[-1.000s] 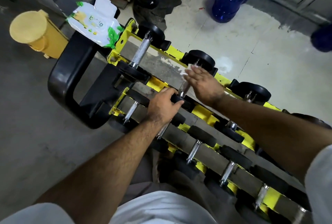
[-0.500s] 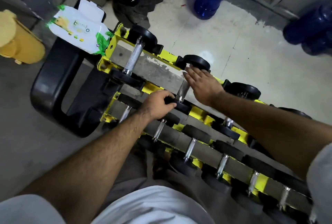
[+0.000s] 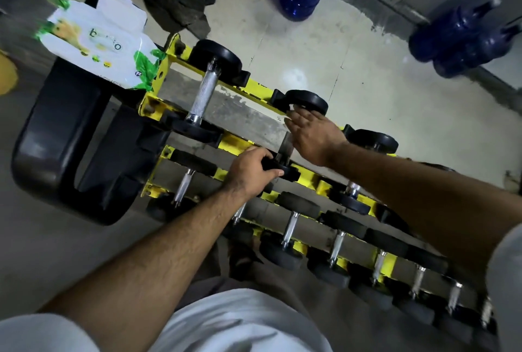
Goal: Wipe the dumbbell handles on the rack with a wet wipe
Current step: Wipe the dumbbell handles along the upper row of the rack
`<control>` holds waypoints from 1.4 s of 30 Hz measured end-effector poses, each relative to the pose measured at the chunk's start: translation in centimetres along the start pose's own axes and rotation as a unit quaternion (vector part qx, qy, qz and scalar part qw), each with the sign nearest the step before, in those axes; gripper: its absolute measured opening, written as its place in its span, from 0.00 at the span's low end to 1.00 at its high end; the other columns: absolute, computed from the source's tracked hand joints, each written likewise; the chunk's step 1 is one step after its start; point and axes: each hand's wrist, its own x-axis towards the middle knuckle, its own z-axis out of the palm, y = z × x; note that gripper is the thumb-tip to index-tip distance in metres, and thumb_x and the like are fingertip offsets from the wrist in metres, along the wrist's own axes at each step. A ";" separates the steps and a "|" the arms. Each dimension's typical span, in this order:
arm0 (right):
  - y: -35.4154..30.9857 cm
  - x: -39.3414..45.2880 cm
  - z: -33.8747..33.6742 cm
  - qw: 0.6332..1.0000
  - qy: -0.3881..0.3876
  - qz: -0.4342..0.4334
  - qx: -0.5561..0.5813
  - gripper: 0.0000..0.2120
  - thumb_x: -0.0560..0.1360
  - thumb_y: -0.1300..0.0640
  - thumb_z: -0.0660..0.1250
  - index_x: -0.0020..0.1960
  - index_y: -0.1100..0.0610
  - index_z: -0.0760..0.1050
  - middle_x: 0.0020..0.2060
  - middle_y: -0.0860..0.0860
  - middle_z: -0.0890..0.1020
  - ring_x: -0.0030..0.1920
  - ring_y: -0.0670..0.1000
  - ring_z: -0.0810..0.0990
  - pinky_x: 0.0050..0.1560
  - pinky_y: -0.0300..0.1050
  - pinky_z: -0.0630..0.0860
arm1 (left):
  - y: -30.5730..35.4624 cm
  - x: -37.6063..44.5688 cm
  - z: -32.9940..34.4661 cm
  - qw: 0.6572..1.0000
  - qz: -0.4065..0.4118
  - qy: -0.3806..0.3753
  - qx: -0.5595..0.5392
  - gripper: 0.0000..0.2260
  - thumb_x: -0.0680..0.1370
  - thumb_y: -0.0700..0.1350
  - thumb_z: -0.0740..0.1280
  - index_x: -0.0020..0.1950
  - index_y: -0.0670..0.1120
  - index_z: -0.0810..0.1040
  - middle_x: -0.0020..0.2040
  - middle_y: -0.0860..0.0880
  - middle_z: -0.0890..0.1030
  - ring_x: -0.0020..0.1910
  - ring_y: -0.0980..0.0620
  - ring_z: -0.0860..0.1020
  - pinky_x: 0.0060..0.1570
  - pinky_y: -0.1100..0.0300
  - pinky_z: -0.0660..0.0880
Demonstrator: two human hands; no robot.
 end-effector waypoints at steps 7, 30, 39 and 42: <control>1.0 0.1 -0.2 0.999 0.021 -0.022 -0.013 0.23 0.82 0.60 0.57 0.76 0.55 0.67 0.76 0.53 0.68 0.78 0.54 0.62 0.76 0.50 0.57 | 0.4 0.0 -0.2 1.000 0.005 -0.006 0.022 0.18 0.69 0.54 0.78 0.54 0.48 0.80 0.54 0.51 0.78 0.52 0.50 0.77 0.50 0.54 0.77; -1.0 -0.2 0.4 0.991 0.006 -0.134 0.012 0.13 0.74 0.61 0.65 0.56 0.55 0.83 0.55 0.53 0.84 0.60 0.55 0.80 0.65 0.50 0.75 | 0.8 -1.7 1.1 0.996 -0.024 0.050 -0.065 0.21 0.70 0.51 0.78 0.59 0.47 0.77 0.58 0.52 0.78 0.50 0.54 0.75 0.48 0.59 0.76; 0.4 0.2 1.0 0.991 0.034 -0.124 0.044 0.14 0.75 0.65 0.68 0.58 0.55 0.82 0.58 0.53 0.83 0.62 0.55 0.79 0.67 0.52 0.74 | 0.6 -1.3 0.9 0.997 -0.030 0.041 -0.050 0.20 0.69 0.53 0.78 0.56 0.49 0.77 0.57 0.53 0.77 0.50 0.55 0.74 0.46 0.59 0.74; 0.3 0.9 0.9 0.999 0.037 -0.034 -0.020 0.18 0.78 0.62 0.62 0.67 0.55 0.77 0.67 0.54 0.78 0.71 0.55 0.71 0.75 0.54 0.63 | 0.5 -1.2 1.0 0.997 -0.034 0.040 -0.049 0.20 0.69 0.53 0.78 0.57 0.49 0.77 0.57 0.54 0.77 0.50 0.56 0.73 0.46 0.59 0.74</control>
